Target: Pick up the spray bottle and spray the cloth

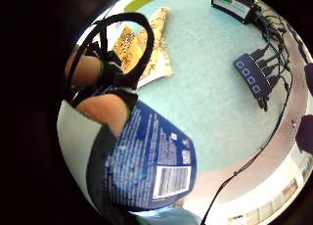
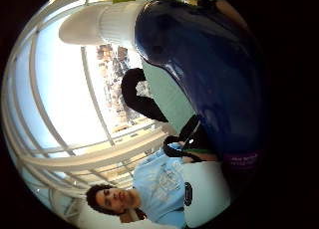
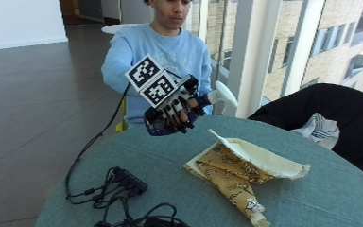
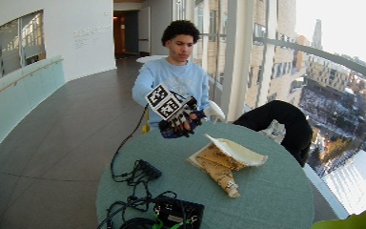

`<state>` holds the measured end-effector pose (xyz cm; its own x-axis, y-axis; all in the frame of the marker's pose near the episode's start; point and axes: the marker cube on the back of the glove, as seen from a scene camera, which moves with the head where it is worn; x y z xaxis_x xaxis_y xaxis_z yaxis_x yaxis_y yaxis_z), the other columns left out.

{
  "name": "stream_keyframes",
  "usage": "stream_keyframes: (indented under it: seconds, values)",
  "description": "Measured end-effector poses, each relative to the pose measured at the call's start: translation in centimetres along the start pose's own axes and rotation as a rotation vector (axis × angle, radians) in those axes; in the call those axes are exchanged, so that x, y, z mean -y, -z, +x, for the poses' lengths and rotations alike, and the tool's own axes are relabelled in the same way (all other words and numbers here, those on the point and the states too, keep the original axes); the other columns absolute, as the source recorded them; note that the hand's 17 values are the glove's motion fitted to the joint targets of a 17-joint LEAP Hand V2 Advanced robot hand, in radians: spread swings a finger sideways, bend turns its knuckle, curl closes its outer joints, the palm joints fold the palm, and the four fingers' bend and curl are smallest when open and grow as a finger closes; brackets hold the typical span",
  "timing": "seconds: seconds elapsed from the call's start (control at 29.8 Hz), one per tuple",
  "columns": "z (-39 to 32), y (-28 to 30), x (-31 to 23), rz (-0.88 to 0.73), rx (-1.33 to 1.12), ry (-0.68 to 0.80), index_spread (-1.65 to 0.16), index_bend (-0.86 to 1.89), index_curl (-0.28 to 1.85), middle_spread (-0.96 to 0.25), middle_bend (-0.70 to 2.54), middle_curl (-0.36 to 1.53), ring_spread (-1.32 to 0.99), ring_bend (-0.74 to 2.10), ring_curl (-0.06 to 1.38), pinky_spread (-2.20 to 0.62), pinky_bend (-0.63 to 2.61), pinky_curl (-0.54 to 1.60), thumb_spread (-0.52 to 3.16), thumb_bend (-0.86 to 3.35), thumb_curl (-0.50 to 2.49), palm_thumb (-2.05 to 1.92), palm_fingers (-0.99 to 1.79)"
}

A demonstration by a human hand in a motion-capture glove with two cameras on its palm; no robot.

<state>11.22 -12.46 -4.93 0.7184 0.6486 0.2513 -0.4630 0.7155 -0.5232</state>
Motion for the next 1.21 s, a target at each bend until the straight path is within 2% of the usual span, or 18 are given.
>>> stream_keyframes:
  seconds: [0.94, 1.21]
  values:
    - [0.1, -0.7, 0.1, 0.0, -0.004, -0.002, -0.32, 0.08, 0.19, -0.07, 0.26, 0.43, 0.04, 0.49, 0.37, 0.22, 0.38, 0.37, 0.82, -0.02, 0.72, 0.82, 0.92]
    - [-2.1, -1.4, -0.4, 0.023, 0.079, 0.082, -0.31, 0.08, 0.19, -0.07, 0.26, 0.43, 0.04, 0.5, 0.37, 0.21, 0.39, 0.37, 0.83, -0.02, 0.73, 0.81, 0.92]
